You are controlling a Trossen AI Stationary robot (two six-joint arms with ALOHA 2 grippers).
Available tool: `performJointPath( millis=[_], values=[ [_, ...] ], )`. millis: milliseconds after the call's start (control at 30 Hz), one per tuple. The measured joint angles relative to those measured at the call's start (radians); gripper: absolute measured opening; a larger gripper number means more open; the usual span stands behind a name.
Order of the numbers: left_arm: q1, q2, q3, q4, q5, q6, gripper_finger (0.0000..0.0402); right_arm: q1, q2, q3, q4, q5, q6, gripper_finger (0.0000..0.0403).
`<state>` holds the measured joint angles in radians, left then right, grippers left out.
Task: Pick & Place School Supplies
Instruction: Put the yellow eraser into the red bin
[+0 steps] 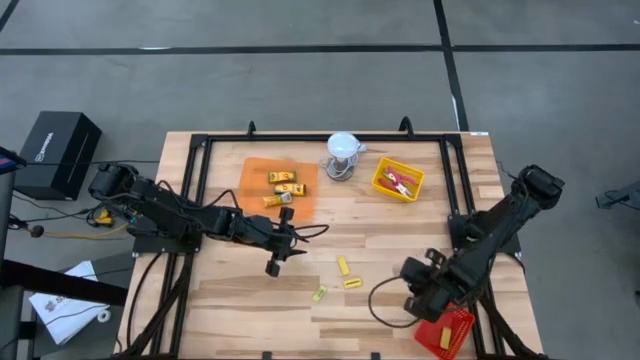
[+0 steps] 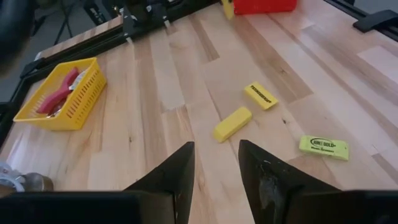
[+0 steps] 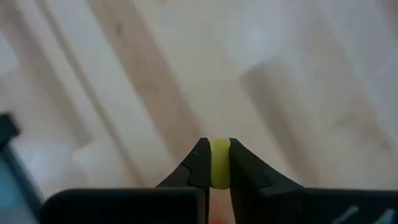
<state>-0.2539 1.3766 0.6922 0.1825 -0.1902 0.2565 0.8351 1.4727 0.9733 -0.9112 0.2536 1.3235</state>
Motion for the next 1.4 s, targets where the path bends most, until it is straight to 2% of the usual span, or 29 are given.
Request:
performJointPath(
  millis=[200, 433, 667, 1133, 1400],
  values=[
    [0.000, 0.000, 0.000, 0.000, 0.003, 0.017, 0.0117, 0.042, 0.000, 0.011, -0.011, -0.051, 0.065, 0.0021],
    [0.001, 0.000, 0.000, 0.005, 0.003, 0.026, 0.0117, 0.031, 0.000, 0.122, -0.140, -0.053, 0.033, 0.0021],
    [0.001, 0.000, 0.000, 0.006, 0.003, 0.024, 0.0117, 0.068, 0.000, 0.212, -0.234, -0.149, 0.079, 0.0021],
    [0.001, 0.000, 0.000, 0.005, 0.013, 0.024, 0.0117, 0.265, 0.014, 0.217, -0.224, -0.172, 0.414, 0.0021],
    [0.001, 0.000, 0.000, 0.005, 0.026, 0.023, 0.0117, 0.305, 0.132, 0.217, -0.128, -0.153, 0.457, 0.0021]
  ],
)
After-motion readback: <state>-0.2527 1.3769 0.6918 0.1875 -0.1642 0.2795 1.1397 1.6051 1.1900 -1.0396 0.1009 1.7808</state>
